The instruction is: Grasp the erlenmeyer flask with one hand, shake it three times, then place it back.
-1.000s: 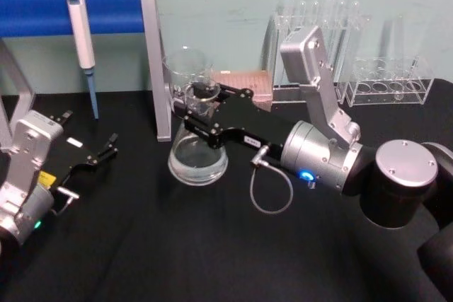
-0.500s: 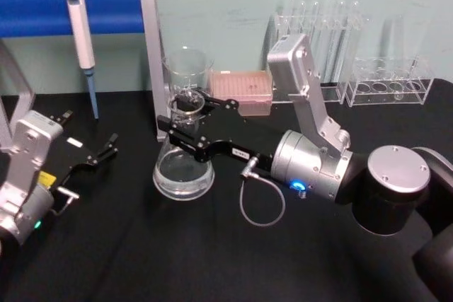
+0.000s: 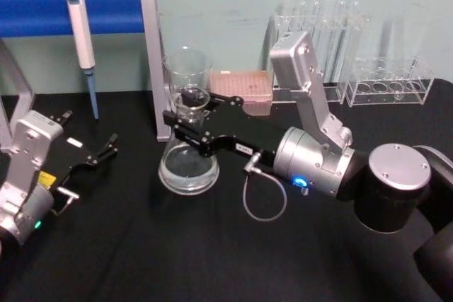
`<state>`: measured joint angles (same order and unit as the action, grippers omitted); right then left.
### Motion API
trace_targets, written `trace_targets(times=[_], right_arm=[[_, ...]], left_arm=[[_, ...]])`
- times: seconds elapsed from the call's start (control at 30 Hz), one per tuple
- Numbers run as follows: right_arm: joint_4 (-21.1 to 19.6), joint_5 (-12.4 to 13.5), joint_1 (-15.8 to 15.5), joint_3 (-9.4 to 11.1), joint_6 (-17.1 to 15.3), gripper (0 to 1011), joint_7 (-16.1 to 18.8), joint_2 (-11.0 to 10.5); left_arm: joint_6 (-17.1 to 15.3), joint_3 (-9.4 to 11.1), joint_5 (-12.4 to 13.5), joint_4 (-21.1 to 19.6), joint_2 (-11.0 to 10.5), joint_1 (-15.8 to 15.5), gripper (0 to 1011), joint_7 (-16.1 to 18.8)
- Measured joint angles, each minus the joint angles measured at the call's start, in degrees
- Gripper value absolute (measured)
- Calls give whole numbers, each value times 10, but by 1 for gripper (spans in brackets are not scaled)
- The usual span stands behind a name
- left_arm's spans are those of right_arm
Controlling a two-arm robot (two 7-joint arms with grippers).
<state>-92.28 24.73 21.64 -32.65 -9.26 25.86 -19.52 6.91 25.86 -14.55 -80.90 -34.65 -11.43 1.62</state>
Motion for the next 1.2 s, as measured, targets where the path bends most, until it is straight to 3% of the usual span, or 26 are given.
trace_targets(times=[0.3,0.7,1.2], right_arm=[[12,-10,-1,23,6,450,-31,2],[28,-33,-9,70,14,450,-78,10],[35,-61,-22,111,14,450,-109,15]], left_arm=[[0,0,0,0,0,0,1001,0],[0,0,0,0,0,0,1001,0],[0,0,0,0,0,0,1001,0]])
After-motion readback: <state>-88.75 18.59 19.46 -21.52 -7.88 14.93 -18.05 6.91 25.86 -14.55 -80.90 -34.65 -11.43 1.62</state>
